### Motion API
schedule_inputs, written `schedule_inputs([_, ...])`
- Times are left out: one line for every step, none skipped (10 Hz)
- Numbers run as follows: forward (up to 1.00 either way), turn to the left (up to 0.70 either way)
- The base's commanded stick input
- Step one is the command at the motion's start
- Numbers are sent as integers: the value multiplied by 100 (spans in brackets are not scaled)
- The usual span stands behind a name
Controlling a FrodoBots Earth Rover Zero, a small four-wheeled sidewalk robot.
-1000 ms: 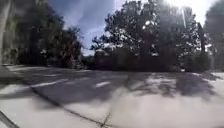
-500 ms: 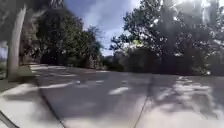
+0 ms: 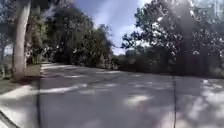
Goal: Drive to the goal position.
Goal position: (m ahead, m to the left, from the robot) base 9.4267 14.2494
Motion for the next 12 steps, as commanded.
schedule_inputs([82,0])
schedule_inputs([82,0])
schedule_inputs([82,0])
schedule_inputs([82,0])
schedule_inputs([82,0])
schedule_inputs([82,0])
schedule_inputs([82,31])
schedule_inputs([82,33])
schedule_inputs([82,33])
schedule_inputs([82,33])
schedule_inputs([82,33])
schedule_inputs([82,33])
